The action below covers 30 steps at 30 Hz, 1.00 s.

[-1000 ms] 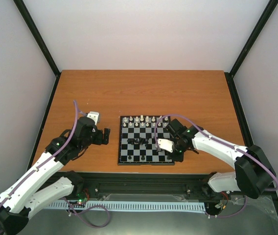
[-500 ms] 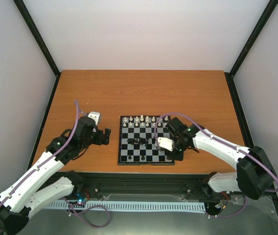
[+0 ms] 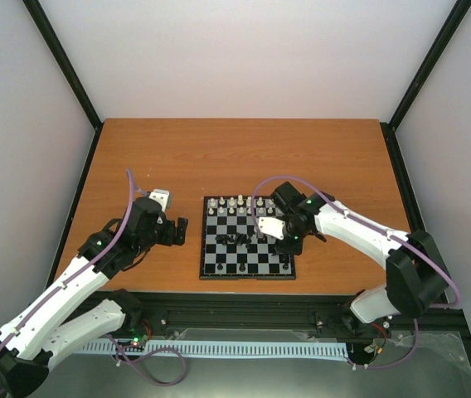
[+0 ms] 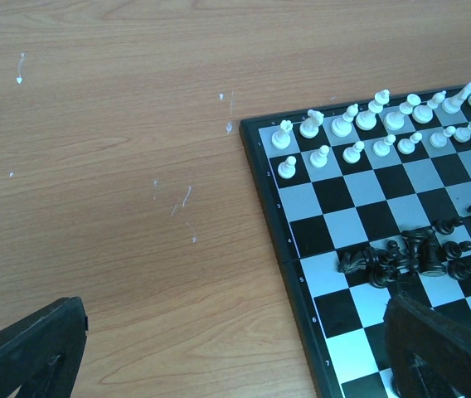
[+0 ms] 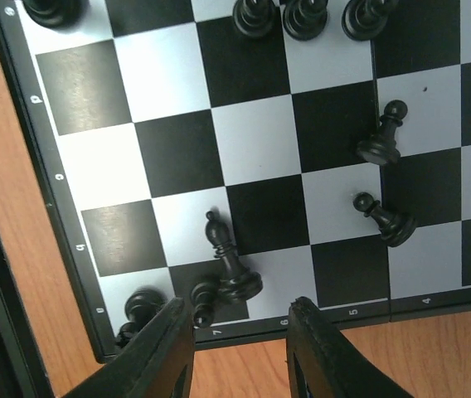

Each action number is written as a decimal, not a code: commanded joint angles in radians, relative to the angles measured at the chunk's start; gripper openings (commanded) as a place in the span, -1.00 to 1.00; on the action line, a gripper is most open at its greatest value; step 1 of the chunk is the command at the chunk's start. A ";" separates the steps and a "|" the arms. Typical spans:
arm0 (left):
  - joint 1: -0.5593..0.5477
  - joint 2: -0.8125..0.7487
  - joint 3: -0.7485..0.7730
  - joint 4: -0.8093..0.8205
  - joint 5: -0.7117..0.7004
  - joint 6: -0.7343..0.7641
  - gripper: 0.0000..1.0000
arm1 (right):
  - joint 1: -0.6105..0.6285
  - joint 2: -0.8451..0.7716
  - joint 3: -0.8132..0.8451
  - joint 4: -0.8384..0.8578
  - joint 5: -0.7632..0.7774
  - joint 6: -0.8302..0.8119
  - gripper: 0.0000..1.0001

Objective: Set up the chess pieces on the board

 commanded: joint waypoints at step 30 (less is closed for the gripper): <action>0.008 -0.021 0.015 0.023 0.017 0.017 0.99 | 0.008 0.229 0.078 0.010 0.051 -0.001 -0.40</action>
